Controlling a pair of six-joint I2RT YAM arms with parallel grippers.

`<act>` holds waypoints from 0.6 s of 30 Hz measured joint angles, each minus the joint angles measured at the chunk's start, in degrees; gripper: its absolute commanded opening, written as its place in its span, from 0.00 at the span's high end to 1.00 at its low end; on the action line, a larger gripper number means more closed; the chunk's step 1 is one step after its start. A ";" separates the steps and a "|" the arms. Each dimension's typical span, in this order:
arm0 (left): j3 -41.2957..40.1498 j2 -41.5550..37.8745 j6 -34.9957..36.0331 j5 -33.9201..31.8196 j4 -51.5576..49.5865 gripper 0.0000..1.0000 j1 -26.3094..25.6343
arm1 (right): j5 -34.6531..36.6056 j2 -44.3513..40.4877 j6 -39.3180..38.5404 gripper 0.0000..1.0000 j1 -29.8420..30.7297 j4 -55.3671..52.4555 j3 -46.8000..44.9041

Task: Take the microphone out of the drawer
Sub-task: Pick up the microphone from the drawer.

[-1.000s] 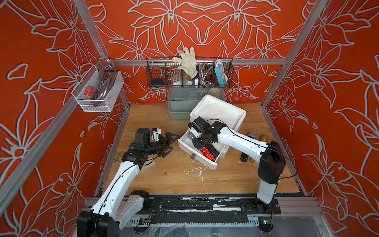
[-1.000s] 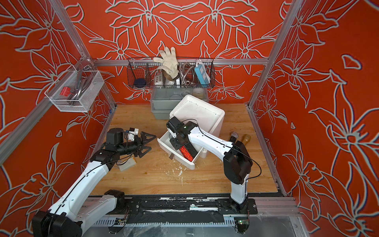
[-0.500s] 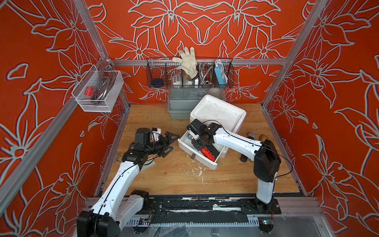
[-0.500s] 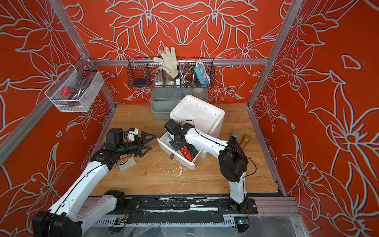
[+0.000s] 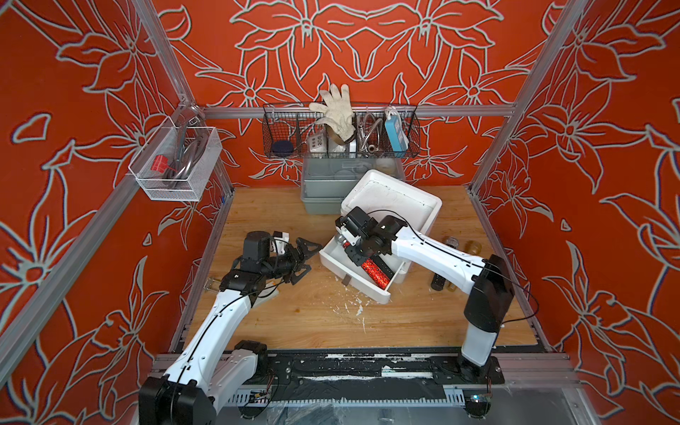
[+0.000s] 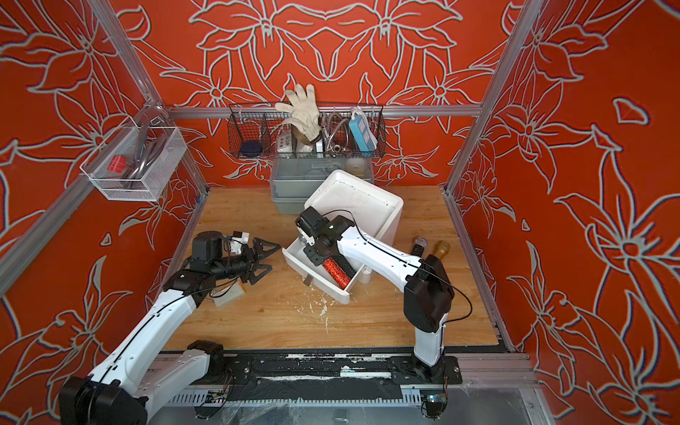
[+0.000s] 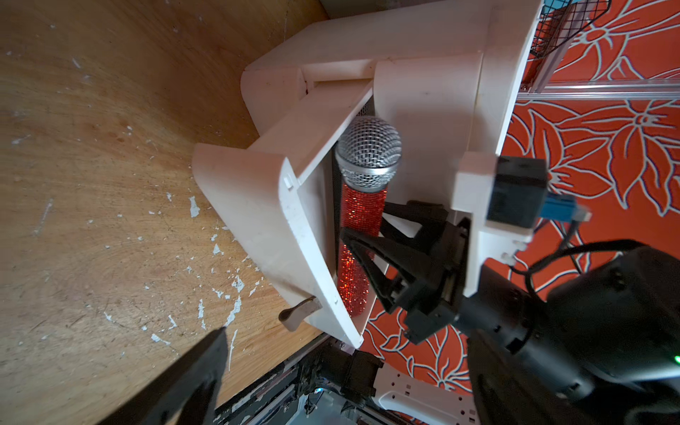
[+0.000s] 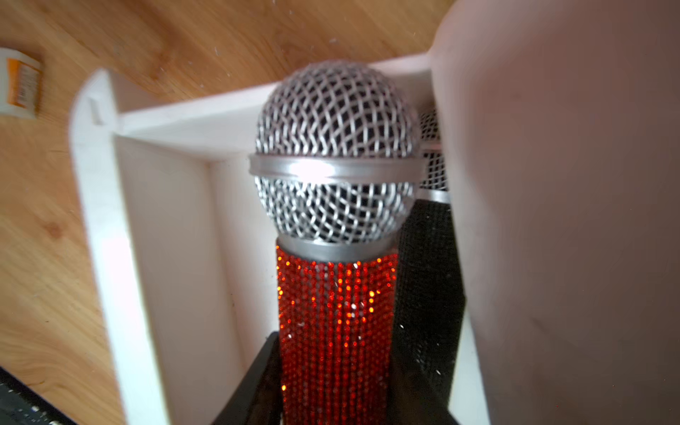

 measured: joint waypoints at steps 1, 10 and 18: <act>-0.04 0.00 0.00 0.00 0.02 0.00 0.00 | -0.04 -0.68 -0.11 0.90 0.00 0.33 0.24; -0.07 0.00 0.00 -0.02 0.04 0.00 0.00 | -0.02 -6.82 -0.37 0.95 0.07 4.74 0.55; 0.07 0.09 0.35 0.04 0.20 0.00 0.00 | -0.15 -11.47 -0.04 0.97 -2.12 5.73 1.44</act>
